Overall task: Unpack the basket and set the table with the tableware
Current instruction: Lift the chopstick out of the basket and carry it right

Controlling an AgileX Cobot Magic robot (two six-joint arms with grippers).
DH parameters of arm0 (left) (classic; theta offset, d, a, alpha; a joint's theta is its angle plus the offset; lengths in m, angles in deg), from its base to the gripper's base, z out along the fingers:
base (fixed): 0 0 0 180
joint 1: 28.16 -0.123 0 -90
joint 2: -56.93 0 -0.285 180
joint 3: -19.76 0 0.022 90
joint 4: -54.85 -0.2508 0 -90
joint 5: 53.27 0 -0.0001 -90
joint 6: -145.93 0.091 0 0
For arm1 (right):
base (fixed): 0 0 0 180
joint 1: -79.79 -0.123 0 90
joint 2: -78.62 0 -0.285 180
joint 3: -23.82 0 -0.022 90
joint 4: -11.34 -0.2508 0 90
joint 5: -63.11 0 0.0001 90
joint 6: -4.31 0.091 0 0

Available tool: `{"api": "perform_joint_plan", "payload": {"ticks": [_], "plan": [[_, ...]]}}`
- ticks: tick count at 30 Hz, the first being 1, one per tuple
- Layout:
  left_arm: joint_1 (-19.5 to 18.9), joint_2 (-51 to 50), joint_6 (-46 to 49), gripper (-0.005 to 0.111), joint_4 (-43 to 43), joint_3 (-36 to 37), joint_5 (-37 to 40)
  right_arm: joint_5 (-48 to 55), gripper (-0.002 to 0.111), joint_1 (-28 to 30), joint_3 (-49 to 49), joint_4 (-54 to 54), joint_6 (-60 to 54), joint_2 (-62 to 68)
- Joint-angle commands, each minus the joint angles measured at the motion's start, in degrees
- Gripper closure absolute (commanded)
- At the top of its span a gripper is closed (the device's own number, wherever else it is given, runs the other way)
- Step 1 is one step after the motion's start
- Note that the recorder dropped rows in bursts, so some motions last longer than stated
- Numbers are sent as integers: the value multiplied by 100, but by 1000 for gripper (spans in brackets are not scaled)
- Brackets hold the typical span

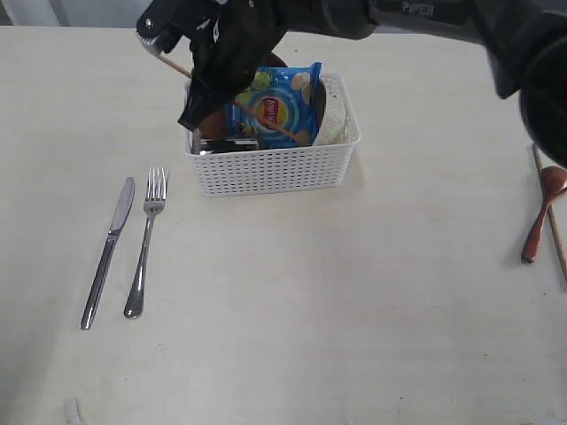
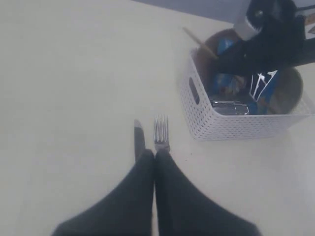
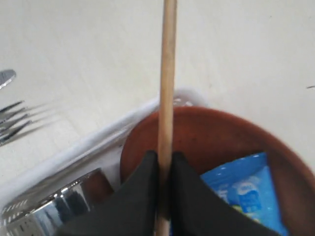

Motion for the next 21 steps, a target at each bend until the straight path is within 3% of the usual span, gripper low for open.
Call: {"api": "perform_joint_plan", "payload": {"ticks": [1,10,16,21], "plan": [[37,36,26,107,28,34,-48,17,108,5,35,-23,41,-654],[37,36,26,107,28,34,-1,605,109,568,35,517,1480,-1771],[37,36,26,107,28,34,2,2063,109,1823,20,829,2727,-1871],[37,36,26,107,28,34,2,2289,109,2982,-599,736,3067,-1872]]}}
